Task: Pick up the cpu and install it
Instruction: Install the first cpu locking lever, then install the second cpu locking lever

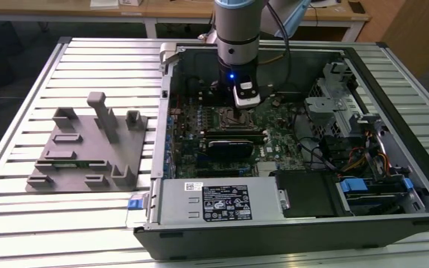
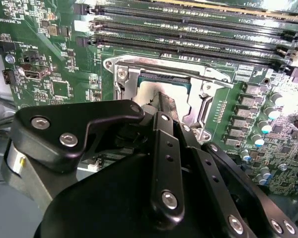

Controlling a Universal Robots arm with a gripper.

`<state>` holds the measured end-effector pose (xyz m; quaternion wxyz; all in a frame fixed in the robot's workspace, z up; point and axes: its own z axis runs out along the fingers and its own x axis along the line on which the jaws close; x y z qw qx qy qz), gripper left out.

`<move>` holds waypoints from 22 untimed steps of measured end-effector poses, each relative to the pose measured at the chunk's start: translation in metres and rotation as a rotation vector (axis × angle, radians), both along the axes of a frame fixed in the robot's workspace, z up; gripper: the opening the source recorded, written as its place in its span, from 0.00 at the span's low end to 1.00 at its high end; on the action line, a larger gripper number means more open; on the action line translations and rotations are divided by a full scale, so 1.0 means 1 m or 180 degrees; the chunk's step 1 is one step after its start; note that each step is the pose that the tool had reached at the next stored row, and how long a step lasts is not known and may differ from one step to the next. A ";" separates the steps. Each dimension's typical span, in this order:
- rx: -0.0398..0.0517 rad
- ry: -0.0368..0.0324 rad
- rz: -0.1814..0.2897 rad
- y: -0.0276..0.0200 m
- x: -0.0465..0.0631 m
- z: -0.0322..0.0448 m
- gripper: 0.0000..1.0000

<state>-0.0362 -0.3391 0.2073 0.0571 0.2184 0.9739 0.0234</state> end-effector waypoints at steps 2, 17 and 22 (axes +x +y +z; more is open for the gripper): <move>-0.0001 0.0001 0.0004 -0.0001 0.000 0.0012 0.11; 0.0001 0.0000 0.0004 0.0000 0.000 0.0218 0.11; 0.0000 0.0000 0.0004 -0.0001 0.000 0.0228 0.11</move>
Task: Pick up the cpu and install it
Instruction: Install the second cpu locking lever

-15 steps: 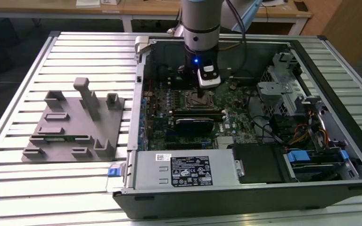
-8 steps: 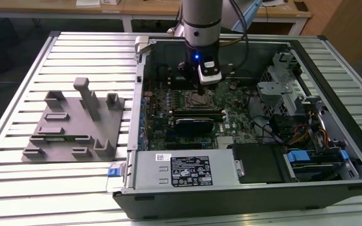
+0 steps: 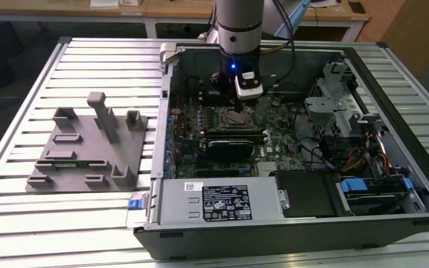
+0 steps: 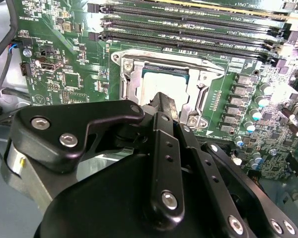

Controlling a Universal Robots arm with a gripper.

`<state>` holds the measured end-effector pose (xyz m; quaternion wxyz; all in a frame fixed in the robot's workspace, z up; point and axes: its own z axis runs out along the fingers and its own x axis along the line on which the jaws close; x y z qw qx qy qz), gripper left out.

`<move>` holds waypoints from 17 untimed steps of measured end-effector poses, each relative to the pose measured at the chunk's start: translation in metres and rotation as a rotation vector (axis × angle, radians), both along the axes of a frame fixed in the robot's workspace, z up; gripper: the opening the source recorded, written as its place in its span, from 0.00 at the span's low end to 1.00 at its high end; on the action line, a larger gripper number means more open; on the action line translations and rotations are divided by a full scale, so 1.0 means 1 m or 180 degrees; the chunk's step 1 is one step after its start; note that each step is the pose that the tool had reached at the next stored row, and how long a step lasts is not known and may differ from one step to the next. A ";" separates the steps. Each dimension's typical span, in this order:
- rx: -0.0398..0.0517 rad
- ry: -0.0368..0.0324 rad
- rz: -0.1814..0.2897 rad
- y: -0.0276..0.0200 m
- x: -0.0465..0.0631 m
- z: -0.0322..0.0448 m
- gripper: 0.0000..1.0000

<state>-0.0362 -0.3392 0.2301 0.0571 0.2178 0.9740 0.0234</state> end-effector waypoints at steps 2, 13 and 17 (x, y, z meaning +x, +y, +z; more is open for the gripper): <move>0.0000 0.0000 0.0000 0.0000 0.000 0.0001 0.11; -0.0004 0.0000 0.0000 0.0000 0.000 0.0053 0.11; -0.0004 0.0000 0.0000 0.0000 0.000 0.0058 0.11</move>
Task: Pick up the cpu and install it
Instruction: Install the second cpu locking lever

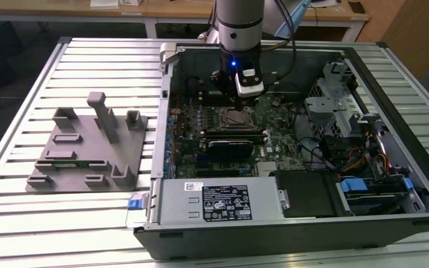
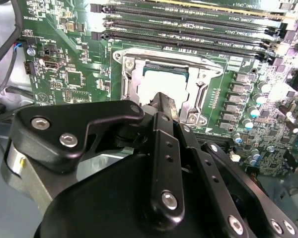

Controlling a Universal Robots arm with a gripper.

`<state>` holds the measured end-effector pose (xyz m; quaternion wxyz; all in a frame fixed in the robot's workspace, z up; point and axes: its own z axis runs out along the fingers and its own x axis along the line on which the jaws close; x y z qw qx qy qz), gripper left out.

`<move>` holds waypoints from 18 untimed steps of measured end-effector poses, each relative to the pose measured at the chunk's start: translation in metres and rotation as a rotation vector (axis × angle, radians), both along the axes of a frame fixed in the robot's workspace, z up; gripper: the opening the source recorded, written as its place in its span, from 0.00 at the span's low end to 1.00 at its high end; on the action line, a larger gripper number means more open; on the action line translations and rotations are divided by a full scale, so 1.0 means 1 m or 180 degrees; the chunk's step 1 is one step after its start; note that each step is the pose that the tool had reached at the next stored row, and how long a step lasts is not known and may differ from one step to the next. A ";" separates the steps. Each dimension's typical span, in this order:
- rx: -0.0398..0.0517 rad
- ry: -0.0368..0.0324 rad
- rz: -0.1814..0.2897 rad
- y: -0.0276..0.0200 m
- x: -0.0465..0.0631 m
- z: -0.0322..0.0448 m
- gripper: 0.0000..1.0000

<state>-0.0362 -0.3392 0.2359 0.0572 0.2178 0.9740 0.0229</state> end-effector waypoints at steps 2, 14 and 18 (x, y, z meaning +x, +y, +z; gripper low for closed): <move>-0.0002 0.0001 0.0000 -0.0005 0.000 0.0002 0.11; -0.0001 0.0000 0.0000 -0.0126 0.001 0.0001 0.11; -0.0002 0.0001 0.0002 -0.0174 0.001 0.0001 0.11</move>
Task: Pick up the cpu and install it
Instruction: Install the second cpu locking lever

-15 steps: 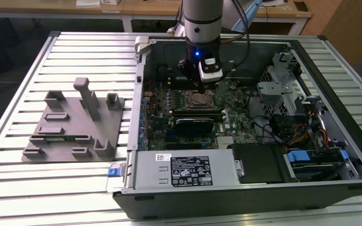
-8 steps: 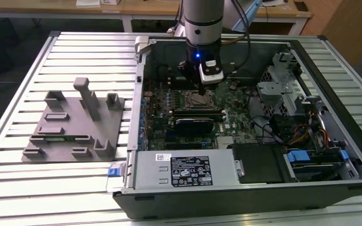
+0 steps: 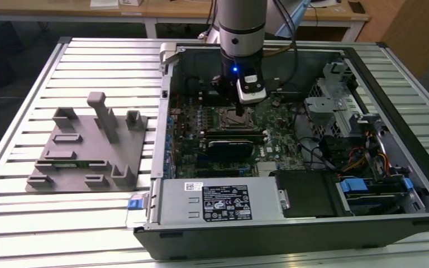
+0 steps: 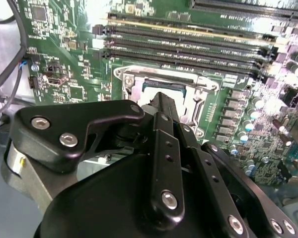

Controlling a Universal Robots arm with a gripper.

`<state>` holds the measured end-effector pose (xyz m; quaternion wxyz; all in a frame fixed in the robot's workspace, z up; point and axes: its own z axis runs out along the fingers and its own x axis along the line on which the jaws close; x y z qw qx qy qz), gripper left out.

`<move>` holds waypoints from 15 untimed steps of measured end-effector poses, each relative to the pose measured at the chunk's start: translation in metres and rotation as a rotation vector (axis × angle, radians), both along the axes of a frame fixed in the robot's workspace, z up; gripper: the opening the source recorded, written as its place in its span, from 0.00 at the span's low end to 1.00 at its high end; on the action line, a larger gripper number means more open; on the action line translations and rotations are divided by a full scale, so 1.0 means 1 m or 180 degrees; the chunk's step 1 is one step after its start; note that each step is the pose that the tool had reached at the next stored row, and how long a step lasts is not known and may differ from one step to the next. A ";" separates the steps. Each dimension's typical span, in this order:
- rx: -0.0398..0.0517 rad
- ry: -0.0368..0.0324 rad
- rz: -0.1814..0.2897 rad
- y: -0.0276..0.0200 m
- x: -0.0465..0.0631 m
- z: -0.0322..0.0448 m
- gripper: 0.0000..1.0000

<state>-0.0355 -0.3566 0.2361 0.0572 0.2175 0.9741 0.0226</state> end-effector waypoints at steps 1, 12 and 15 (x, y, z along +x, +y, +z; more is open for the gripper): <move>0.0000 0.0000 0.0001 -0.0012 0.000 0.0000 0.11; -0.0018 0.0000 0.0075 -0.0130 0.000 -0.0002 0.11; -0.0045 0.0000 0.0163 -0.0130 0.000 -0.0006 0.11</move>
